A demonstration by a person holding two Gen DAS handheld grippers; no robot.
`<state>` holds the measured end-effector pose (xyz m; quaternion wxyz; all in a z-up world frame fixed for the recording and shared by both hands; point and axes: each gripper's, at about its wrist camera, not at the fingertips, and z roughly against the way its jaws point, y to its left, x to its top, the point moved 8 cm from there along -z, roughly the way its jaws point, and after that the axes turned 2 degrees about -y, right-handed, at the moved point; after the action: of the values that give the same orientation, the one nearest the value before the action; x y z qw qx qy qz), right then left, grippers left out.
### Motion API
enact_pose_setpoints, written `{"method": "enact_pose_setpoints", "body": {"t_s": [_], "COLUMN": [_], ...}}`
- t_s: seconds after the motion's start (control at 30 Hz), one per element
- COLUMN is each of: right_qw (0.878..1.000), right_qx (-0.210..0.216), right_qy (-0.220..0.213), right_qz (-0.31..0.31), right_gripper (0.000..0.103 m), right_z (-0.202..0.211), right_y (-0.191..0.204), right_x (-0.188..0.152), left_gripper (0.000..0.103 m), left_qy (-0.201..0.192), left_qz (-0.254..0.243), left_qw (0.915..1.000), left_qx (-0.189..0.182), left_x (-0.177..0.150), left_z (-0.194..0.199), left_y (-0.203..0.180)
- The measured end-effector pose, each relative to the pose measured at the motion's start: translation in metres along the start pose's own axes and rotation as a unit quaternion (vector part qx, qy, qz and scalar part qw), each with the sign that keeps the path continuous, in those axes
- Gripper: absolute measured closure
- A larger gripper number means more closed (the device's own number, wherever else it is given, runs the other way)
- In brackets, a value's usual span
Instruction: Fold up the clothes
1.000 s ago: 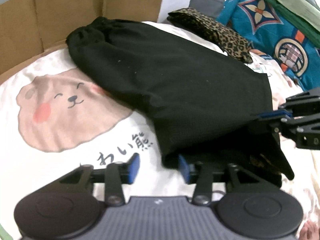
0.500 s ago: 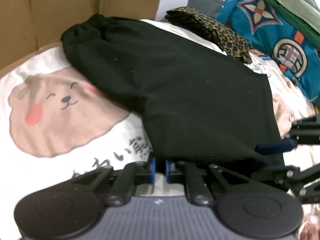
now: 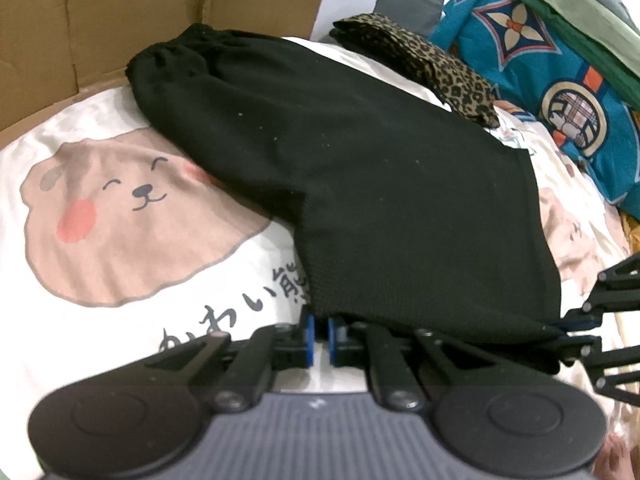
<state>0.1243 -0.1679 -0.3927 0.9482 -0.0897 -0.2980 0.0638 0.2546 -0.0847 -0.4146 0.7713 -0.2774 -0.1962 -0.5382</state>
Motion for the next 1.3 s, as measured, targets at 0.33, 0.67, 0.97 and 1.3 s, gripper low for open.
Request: {"method": "enact_pose_setpoints", "body": {"t_s": [0.33, 0.67, 0.97, 1.3], "right_qw": [0.995, 0.969, 0.952, 0.955], "right_qx": [0.053, 0.100, 0.120, 0.113], "right_qy": [0.008, -0.029, -0.042, -0.005], "right_qz": [-0.086, -0.222, -0.279, -0.275], "right_gripper": [0.090, 0.089, 0.089, 0.089], "right_z": [0.022, 0.052, 0.039, 0.002], "right_y": [-0.020, -0.052, -0.063, -0.049], "right_x": [-0.014, -0.018, -0.007, -0.007], "left_gripper": [0.100, 0.099, 0.095, 0.094], "left_qy": [0.010, -0.025, -0.011, 0.035], "left_qz": [-0.020, -0.009, -0.034, -0.071], "left_qw": [0.9996, 0.9996, 0.9975, 0.9950], "left_qx": [0.016, -0.001, -0.061, -0.060], "left_x": [-0.010, 0.013, 0.022, 0.011], "left_z": [0.015, 0.036, 0.015, -0.032], "left_y": [-0.002, -0.011, -0.052, -0.067]}}
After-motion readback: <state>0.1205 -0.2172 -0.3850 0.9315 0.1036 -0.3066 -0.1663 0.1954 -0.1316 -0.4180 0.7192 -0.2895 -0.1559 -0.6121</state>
